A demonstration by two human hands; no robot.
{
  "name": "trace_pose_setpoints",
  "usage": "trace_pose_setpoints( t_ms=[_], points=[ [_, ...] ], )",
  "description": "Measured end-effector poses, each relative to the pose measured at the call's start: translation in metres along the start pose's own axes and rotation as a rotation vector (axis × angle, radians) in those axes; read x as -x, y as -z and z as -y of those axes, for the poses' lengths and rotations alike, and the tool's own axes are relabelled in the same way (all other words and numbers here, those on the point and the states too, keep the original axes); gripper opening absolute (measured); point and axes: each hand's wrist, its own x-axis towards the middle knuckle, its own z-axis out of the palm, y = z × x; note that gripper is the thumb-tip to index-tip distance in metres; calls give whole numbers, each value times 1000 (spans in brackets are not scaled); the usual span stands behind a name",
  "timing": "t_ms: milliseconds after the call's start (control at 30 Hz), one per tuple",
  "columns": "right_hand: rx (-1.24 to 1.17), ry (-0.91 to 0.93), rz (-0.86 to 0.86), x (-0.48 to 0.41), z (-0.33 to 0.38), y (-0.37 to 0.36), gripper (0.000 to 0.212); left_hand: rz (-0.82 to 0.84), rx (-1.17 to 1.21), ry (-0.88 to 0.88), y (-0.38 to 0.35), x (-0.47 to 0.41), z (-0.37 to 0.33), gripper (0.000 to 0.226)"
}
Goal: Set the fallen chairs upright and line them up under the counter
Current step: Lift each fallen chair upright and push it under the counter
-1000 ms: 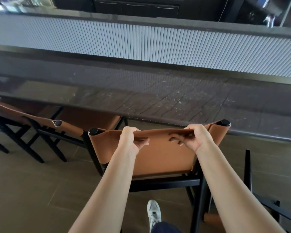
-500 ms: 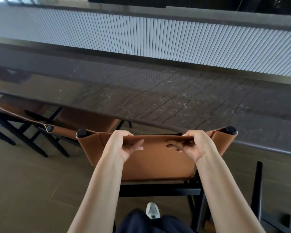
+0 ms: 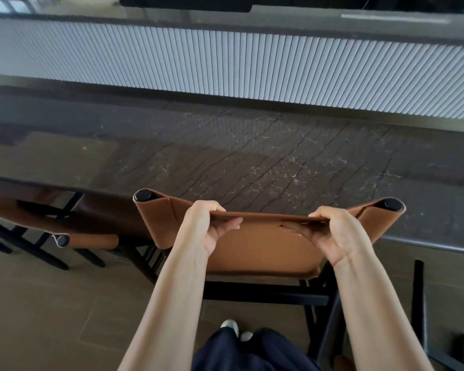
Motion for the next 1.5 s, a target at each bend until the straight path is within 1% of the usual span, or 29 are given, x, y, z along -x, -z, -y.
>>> trace_pose_setpoints(
  t_ms=[67,167,333,467,533,633,767,900,933,1033,1100,1133,1167,1233,1300,1500],
  points=[
    [-33,28,-14,-1,0,1,16,42,-17,-12,-6,-6,-4,21],
    [-84,46,-51,-5,-5,8,17,78,-67,11,-12,-14,-5,17],
    [-89,2,-158,-15,-31,23,16,50,-87,24,-10,-37,7,21],
    [-76,-20,-157,-18,-50,25,12,25,-79,38,5,-50,13,21],
    [-83,-13,-164,-19,-52,24,10,33,-78,32,9,-54,14,21],
    [-115,-7,-132,-18,-52,24,9,60,-86,31,13,-55,14,20],
    [-141,-5,-125,-12,-56,22,10,46,-107,107,18,-56,9,6],
    [-140,-43,-153,-4,-63,22,11,61,-62,232,29,-57,1,29],
    [-119,-60,-171,-3,-66,23,10,67,-70,256,33,-57,0,31],
    [-99,-74,-200,1,-71,23,4,76,-59,297,42,-55,-1,28],
    [-88,-75,-242,3,-73,24,19,82,-51,305,47,-52,1,28],
    [-83,-79,-259,5,-75,25,23,89,-55,306,50,-50,2,28],
    [-87,-81,-264,8,-78,24,22,96,-63,304,53,-50,4,26],
    [-128,-65,-276,11,-84,24,12,106,-79,307,59,-48,6,20],
    [-161,-54,-298,13,-90,26,15,110,-85,317,64,-46,7,15],
    [-169,-22,-292,29,-105,34,15,163,-100,298,83,-37,19,24]
  ],
)
